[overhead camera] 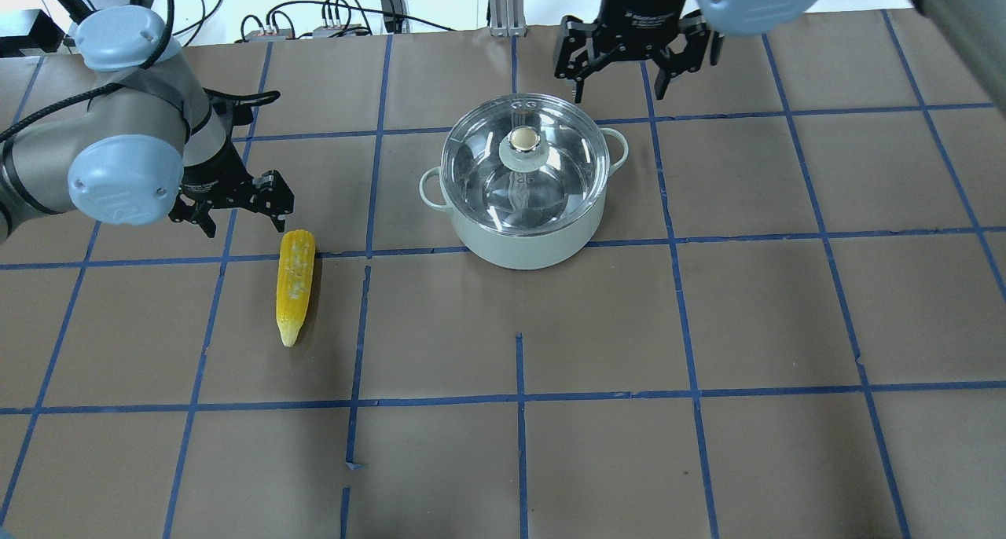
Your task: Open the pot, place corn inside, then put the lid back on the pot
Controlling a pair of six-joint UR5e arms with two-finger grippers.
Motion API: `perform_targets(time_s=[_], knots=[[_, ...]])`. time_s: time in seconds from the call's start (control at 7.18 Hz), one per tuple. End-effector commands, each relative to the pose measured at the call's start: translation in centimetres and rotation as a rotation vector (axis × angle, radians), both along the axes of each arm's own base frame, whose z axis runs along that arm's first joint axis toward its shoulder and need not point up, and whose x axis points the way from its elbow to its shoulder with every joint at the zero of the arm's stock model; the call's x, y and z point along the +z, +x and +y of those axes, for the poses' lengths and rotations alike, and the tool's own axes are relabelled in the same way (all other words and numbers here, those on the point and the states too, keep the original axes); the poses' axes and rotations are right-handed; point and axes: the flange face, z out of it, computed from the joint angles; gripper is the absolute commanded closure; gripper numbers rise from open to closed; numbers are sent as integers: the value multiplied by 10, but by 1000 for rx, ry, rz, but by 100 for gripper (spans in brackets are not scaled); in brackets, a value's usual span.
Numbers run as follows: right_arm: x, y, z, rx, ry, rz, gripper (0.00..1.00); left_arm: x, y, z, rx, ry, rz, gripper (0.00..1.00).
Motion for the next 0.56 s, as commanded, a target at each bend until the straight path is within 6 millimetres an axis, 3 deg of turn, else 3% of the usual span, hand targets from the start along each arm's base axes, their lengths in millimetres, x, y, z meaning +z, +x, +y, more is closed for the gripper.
perform_targets(time_s=[0.0,0.28,0.42], knots=[[-58,65,-10,-14,0,12,0,-36,-5,18,30,-30,-9,1],[-99,74,-21,-5,41,58,0,-64,-9,30,38,-85,89,0],[-103,75,-20,-35,46,57,9,-69,-8,28,23,-87,90,0]])
